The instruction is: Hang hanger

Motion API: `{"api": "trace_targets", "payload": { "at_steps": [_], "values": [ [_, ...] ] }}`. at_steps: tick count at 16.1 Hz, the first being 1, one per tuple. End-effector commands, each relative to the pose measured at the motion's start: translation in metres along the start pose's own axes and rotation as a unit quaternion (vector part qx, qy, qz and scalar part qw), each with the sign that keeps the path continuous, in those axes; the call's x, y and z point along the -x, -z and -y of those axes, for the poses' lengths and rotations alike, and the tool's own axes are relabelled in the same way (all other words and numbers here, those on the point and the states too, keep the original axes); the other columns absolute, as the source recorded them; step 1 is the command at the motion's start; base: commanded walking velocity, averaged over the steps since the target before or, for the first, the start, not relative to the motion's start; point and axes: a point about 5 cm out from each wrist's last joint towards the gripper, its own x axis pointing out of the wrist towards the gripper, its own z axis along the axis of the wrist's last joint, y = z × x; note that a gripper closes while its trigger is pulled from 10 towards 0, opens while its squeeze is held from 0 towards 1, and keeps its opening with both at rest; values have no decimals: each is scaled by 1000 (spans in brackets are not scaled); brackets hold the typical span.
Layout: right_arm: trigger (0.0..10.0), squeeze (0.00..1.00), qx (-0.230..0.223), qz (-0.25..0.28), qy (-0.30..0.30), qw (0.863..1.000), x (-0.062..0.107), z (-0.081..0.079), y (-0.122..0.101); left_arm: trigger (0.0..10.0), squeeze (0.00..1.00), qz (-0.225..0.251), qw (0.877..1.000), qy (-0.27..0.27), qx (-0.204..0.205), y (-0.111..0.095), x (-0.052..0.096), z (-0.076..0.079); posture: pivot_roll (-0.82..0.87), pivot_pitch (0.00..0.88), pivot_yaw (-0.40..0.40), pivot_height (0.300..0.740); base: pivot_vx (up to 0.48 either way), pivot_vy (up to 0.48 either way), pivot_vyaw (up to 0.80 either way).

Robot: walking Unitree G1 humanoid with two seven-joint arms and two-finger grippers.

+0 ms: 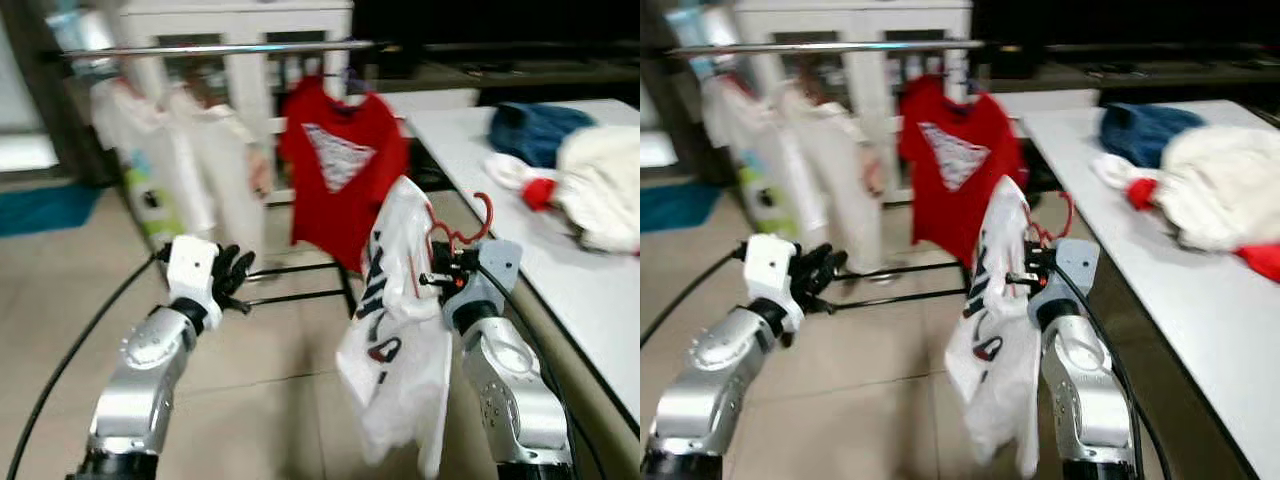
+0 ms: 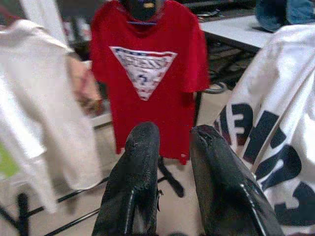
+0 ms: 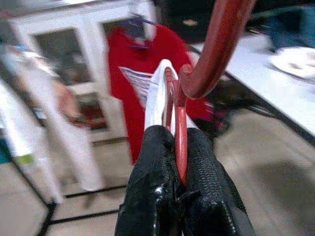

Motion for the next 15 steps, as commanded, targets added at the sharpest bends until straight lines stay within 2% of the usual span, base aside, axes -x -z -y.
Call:
{"api": "trace_targets", "payload": {
  "at_steps": [1,3,5,8,9,10,13,15],
  "values": [
    [10000,0,3,-5,-5,1000,-1,-2,2,10000,0,2,1000,-5,-3,-4,-1,1,-36,0,18,740,349,0,0],
    [10000,0,-4,-8,-11,1000,-4,-7,6,10000,0,1,1000,-11,-9,-4,-2,-1,-46,0,35,740,352,0,0],
    [10000,0,-1,-6,-15,1000,-3,-7,5,10000,0,4,1000,2,-5,-6,-6,6,-56,0,46,740,354,0,0],
    [10000,0,1,15,-28,999,-3,-13,-3,10000,0,6,1000,9,-7,-8,-7,9,-56,0,47,740,351,0,800],
    [10000,0,-1,17,-26,1000,-5,-13,-3,10000,0,5,1000,8,-6,-8,-9,8,-59,0,53,740,352,0,0],
    [10000,0,24,15,-15,999,-6,-11,-2,10000,0,5,1000,5,-5,-8,-10,7,-61,0,61,740,349,0,0],
    [10000,0,16,39,-20,999,-15,-10,-13,10000,0,15,1000,6,8,-13,-14,10,-47,0,28,740,352,0,0],
    [10000,0,27,37,-36,998,-19,-14,-13,10000,0,18,999,-10,29,-12,-17,8,-59,0,43,740,321,0,0]
  ]
}}
